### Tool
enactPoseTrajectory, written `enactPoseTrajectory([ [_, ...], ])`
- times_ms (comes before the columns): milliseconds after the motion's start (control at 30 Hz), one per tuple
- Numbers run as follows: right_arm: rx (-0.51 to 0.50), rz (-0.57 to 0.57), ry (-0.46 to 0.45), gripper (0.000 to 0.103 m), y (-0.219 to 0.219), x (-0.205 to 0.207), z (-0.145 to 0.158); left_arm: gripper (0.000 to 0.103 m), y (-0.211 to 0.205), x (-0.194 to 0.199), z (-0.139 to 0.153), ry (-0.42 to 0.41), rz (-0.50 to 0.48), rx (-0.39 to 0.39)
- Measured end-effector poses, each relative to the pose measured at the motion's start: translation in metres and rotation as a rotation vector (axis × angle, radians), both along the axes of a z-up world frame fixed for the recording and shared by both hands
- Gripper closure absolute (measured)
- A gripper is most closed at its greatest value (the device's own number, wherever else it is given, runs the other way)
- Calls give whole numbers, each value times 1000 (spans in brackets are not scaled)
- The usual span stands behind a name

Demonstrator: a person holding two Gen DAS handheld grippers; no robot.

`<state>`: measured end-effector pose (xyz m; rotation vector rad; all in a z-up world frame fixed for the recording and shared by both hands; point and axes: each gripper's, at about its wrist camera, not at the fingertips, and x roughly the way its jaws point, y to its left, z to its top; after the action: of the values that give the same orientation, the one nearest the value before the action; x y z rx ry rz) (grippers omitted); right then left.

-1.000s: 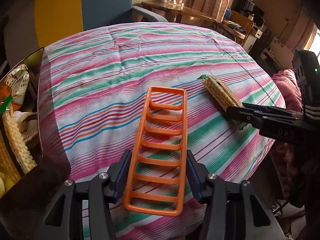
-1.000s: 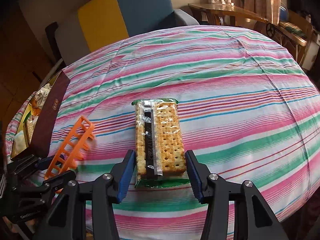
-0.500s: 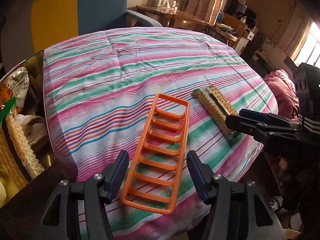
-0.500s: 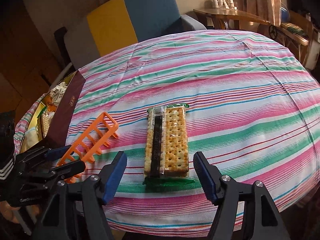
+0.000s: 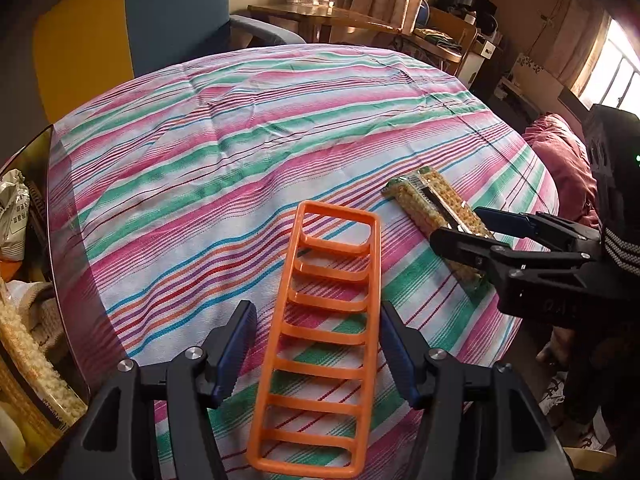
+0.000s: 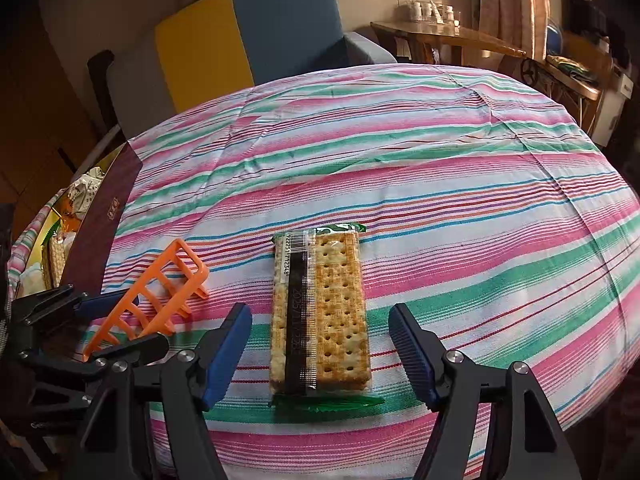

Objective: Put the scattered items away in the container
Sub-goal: 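Lift the rack and cracker pack and carry both over the gold tray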

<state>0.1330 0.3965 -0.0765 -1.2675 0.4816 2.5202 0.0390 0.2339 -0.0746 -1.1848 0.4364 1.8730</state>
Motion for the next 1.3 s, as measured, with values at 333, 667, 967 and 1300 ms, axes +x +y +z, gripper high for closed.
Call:
enactPoseTrajectory([
  [333,105,30,-43,53,-7,-4,-4,48,-1,4,-2,40,44,9],
  [667,122,36,-37,55,-17,-1,-4,51,-15,13,0,29,77,29],
  [967,110,58,-29,54,-35,-2,-4,51,-33,18,14,36,103,70],
  [1300,119,58,-32,54,-40,-4,-5,51,-58,16,33,50,148,127],
])
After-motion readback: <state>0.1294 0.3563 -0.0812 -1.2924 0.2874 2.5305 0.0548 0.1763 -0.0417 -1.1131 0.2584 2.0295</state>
